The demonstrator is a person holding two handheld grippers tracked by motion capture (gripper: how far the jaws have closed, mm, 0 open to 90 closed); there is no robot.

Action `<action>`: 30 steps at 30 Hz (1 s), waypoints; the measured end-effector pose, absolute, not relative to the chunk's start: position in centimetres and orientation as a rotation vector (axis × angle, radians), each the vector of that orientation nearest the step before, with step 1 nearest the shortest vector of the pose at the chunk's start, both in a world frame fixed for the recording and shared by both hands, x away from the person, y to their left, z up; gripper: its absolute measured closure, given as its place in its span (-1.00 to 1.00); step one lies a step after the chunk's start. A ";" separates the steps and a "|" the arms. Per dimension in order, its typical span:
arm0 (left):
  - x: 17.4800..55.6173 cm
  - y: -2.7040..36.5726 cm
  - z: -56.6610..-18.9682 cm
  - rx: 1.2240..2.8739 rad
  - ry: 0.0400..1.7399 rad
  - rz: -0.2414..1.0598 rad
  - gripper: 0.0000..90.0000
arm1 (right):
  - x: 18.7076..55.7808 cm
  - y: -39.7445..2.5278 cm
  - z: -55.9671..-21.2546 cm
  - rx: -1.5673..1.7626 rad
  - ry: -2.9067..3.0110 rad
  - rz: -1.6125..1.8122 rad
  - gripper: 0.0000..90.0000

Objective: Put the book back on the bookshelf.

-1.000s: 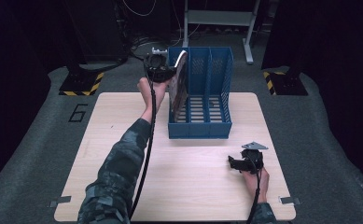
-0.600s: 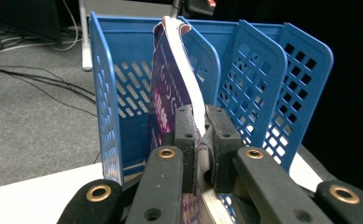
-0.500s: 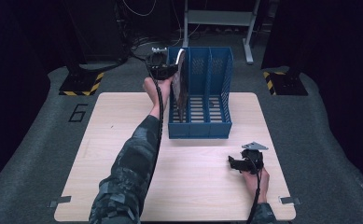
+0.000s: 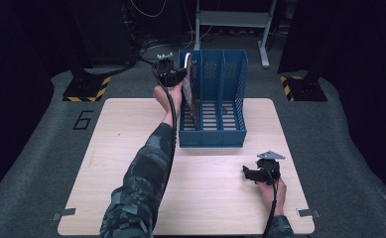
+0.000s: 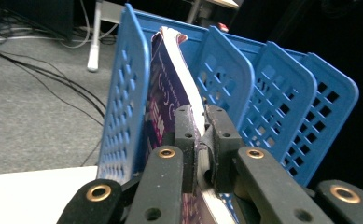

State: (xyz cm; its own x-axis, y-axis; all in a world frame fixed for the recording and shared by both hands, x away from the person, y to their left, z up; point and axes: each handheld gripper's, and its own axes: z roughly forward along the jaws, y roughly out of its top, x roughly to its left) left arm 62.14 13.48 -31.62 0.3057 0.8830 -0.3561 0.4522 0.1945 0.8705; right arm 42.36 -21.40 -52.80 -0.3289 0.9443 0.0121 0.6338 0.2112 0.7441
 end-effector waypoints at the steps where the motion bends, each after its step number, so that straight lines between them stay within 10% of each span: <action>1: 62.2 13.7 -31.7 1.442 1.310 0.480 0.86 | 42.4 -21.4 -52.8 1.460 2.042 0.922 -0.68; 30: 55.9 15.1 -27.9 1.731 0.925 0.532 -0.30 | 42.4 -21.4 -52.8 1.460 2.040 0.921 -0.68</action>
